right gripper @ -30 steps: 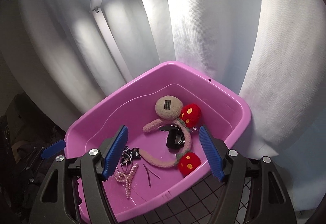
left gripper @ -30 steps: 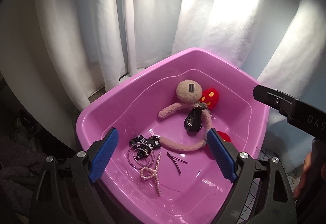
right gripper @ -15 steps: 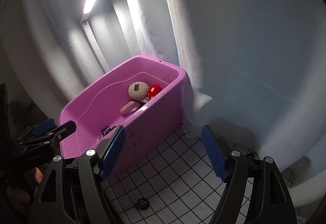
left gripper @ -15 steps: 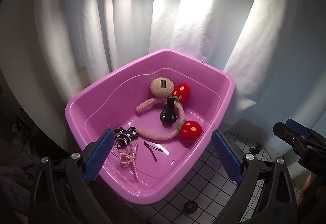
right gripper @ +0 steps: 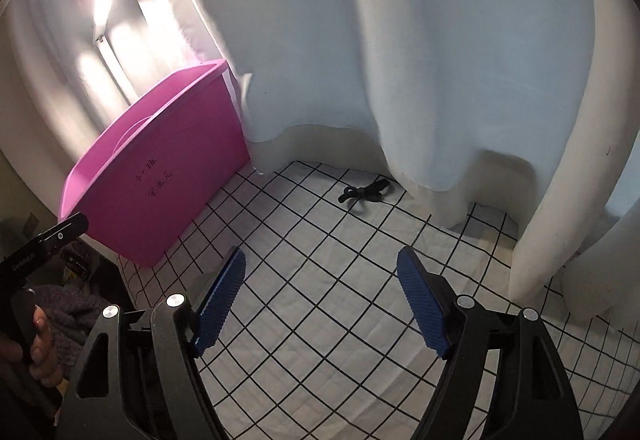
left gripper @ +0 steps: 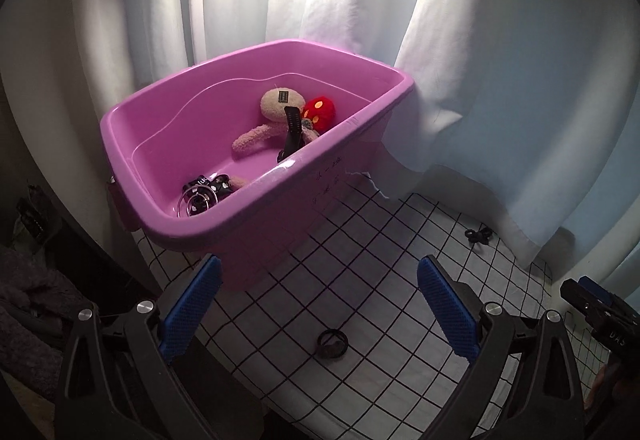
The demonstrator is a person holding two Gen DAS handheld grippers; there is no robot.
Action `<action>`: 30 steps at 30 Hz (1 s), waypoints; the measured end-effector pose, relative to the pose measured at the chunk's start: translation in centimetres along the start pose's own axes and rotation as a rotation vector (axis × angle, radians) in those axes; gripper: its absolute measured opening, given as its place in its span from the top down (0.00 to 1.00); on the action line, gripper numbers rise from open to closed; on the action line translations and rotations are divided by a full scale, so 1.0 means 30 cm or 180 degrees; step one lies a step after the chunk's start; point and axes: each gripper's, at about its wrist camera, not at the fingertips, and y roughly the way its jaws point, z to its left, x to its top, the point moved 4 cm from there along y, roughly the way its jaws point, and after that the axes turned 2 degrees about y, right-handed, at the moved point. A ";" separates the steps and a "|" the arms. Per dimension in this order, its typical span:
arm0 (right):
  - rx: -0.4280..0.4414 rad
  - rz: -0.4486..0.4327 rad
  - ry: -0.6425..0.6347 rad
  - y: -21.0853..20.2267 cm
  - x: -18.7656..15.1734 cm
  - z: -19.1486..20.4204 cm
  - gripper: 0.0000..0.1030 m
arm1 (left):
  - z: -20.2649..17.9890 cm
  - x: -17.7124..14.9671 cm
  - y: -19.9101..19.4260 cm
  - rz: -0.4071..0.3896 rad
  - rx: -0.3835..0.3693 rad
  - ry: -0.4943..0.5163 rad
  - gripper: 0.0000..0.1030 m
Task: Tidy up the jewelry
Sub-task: 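Withdraw both tools from the basin toward the scrunchie and black hair tie, then grasp the dark scrunchie with the left tool while the right tool grasps the black hair tie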
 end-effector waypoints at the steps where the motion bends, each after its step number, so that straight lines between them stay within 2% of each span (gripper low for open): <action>1: 0.0006 0.0020 0.0016 0.008 -0.013 -0.012 0.27 | -0.004 -0.026 0.009 0.0042 0.0015 -0.0012 0.07; 8: 0.0128 0.0119 -0.0058 0.072 -0.078 -0.034 0.27 | 0.004 -0.191 0.066 0.0258 0.0237 -0.0117 0.07; 17: 0.0182 0.0132 -0.0224 0.180 -0.079 -0.040 0.27 | -0.002 -0.355 0.161 0.0450 0.0469 -0.0251 0.07; 25: 0.0093 0.0175 -0.0187 0.315 -0.041 -0.036 0.27 | -0.023 -0.389 0.297 0.0576 0.0413 -0.0296 0.07; 30: 0.0034 0.0150 -0.0140 0.382 -0.019 -0.055 0.27 | -0.038 -0.399 0.366 0.0611 0.0472 -0.0327 0.07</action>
